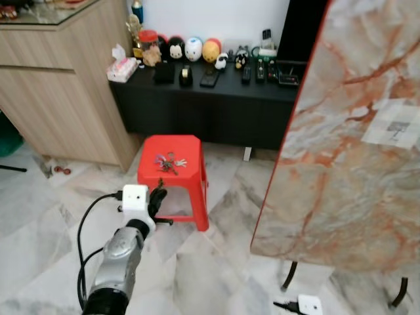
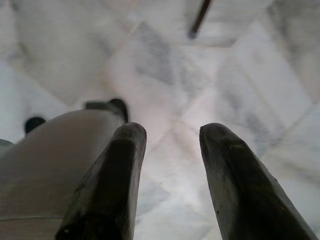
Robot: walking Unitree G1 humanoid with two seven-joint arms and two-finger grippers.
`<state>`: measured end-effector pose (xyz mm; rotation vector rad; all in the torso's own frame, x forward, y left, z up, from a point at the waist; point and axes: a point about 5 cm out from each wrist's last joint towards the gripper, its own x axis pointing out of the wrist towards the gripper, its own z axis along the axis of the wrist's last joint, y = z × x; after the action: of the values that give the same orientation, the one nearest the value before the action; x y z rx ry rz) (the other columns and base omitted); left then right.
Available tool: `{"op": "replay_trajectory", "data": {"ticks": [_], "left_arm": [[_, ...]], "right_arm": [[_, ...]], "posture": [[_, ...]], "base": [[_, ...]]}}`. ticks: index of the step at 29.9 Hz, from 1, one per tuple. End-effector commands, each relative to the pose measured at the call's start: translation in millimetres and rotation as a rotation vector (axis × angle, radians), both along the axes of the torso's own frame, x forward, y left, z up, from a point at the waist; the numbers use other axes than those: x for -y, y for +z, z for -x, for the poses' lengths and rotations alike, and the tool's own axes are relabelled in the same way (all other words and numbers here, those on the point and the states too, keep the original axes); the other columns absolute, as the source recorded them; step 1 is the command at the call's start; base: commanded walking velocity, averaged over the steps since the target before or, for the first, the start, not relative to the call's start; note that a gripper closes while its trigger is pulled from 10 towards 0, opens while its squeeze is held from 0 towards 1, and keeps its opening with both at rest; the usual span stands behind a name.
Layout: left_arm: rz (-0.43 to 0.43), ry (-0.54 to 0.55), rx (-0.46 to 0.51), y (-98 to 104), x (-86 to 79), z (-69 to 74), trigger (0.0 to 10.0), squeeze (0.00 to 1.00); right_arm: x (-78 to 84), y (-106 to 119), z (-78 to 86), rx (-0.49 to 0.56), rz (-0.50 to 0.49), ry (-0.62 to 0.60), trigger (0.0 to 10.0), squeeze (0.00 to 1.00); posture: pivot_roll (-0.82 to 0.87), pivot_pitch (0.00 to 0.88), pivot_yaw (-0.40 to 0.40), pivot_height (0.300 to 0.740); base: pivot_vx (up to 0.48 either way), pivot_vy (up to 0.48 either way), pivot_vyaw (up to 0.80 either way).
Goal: Hang keys on a hook
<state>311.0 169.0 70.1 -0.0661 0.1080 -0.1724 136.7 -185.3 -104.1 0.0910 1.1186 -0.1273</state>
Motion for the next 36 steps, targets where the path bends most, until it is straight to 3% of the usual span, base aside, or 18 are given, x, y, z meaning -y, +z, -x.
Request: {"op": "replay_trajectory", "data": {"ticks": [1, 13, 19, 31, 36], "left_arm": [[-0.022, 0.019, 0.005, 0.5, -5.1, -0.8, 10.0, 0.0], [-0.023, 0.033, 0.018, 1.1, -5.2, -2.5, 10.0, 0.0], [-0.025, 0.044, 0.019, 0.3, -7.1, -2.1, 10.0, 0.0], [-0.032, 0.076, 0.04, 1.8, -7.4, -3.0, 10.0, 0.0], [-0.038, 0.101, 0.046, 3.3, -10.1, -3.6, 10.0, 0.0]], "right_arm": [[-3.1, -1.3, 2.6, -0.009, -0.01, -0.009, 10.0, 0.0], [-3.8, -1.6, 3.0, -0.017, -0.015, 0.001, 10.0, 0.0], [-4.4, -2.3, 4.5, -0.03, -0.013, 0.007, 10.0, 0.0], [-6.5, -3.7, 8.2, -0.045, -0.018, 0.019, 10.0, 0.0], [-8.8, -3.5, 7.1, -0.038, -0.022, 0.022, 10.0, 0.0]], "posture": [[-0.08, 0.03, -0.04, 0.74], [-0.08, 0.0, -0.031, 0.74], [-0.07, 0.0, -0.025, 0.74], [-0.07, 0.0, -0.008, 0.74], [-0.07, 0.0, 0.003, 0.74]], "base": [[0.0, -0.416, 0.0], [0.0, -0.414, 0.0], [0.0, 0.0, -0.16], [0.0, 0.0, -0.79], [0.0, 0.0, 0.0]]}}
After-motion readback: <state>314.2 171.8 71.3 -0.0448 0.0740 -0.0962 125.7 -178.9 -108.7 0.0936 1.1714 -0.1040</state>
